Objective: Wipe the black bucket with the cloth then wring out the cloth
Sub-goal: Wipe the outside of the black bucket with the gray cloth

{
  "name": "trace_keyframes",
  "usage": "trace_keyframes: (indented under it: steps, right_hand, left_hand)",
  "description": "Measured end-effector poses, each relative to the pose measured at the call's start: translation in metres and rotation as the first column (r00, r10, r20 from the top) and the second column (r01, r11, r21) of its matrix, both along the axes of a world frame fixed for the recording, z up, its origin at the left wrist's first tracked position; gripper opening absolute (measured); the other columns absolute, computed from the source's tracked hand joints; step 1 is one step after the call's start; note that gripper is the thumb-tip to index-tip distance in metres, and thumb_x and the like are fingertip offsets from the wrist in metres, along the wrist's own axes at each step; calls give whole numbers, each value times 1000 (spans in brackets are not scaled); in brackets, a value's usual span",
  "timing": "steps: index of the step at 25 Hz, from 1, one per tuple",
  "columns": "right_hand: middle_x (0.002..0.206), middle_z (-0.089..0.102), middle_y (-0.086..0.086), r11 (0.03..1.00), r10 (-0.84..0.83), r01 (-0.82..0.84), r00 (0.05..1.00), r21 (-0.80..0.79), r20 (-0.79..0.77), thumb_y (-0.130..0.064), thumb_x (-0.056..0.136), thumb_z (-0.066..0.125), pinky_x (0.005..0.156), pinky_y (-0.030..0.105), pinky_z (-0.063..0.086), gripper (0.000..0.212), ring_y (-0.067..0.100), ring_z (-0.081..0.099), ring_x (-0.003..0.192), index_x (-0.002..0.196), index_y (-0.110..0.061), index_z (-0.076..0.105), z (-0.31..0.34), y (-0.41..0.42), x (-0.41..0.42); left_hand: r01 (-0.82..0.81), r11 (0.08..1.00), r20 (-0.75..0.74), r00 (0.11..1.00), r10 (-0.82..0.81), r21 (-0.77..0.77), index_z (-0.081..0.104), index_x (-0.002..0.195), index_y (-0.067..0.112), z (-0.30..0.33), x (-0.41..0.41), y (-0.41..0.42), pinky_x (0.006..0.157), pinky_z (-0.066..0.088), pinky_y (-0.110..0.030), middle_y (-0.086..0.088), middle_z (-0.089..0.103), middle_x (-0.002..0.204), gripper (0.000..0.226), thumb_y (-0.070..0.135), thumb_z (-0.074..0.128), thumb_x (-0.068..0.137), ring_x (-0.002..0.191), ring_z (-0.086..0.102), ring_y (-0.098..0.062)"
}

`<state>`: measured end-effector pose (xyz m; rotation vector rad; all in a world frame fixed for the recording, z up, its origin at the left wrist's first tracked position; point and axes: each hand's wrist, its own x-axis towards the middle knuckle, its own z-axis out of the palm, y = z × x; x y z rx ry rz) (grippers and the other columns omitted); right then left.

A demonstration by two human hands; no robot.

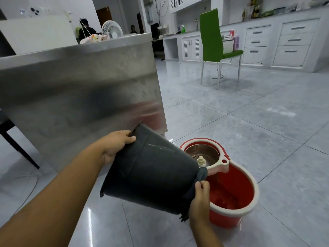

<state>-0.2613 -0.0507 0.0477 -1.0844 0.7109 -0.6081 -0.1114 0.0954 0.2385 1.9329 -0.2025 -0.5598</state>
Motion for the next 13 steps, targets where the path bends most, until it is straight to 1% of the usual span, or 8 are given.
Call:
trace_keyframes:
  steps: [2,4,5,6,7,8,10,13]
  right_hand:
    - [75,54,10,989,-18,24,999,-146,43,-22,101,42,65,36,42,22,19,52,73,85,-8,47,-3,9,-1]
    - [72,58,8,947,-34,52,997,-318,63,-43,95,39,65,37,46,27,14,56,67,83,-21,49,-4,13,-4]
    - [80,63,7,917,-27,48,998,-396,59,-53,93,36,69,40,49,31,13,60,73,85,-26,50,-7,13,-4]
    - [103,68,7,875,-20,38,999,-482,42,-56,93,33,82,43,51,31,12,63,93,90,-31,51,-11,14,-3]
    - [135,58,3,817,-12,17,1000,-576,12,-52,95,32,101,45,45,29,15,55,121,98,-33,53,-15,15,-3]
    - [157,36,-6,742,6,-19,1000,-670,-22,-44,97,32,115,46,32,29,16,36,142,104,-29,55,-19,19,-1]
    - [163,10,-20,594,94,-82,995,-800,-32,-33,96,37,123,42,14,29,11,9,152,110,-18,57,-20,39,2]
    - [165,7,-15,383,286,-134,958,-914,-20,-27,101,40,122,38,8,22,14,4,153,110,-17,58,-3,71,5]
  left_hand:
    - [-43,999,-45,998,44,25,68,101,12,0,1,0,68,54,-35,-14,74,90,18,25,57,96,79,69,-28]
    - [-144,987,0,989,145,77,71,101,16,-8,1,-4,67,56,-34,-11,75,90,33,45,60,91,80,70,-28]
    - [-202,977,65,978,198,66,72,101,15,-13,0,-6,68,56,-34,-10,74,89,36,47,58,91,80,70,-28]
    - [-247,969,129,962,242,28,72,100,14,-20,-5,-8,69,55,-34,-10,74,88,36,46,56,94,79,69,-27]
    - [-261,965,178,950,258,-7,73,96,13,-28,-10,-8,71,56,-34,-10,74,88,35,43,53,96,79,69,-26]
    - [-256,966,216,942,256,-26,73,92,13,-38,-18,-9,75,56,-37,-10,75,89,37,42,51,97,81,69,-25]
    - [-205,979,289,936,202,-20,72,84,14,-53,-37,-11,80,56,-39,-4,75,85,44,48,47,97,82,69,-21]
    - [-80,996,398,915,63,28,53,60,17,-63,-62,-13,61,42,-30,8,53,55,54,60,39,88,57,51,-9]
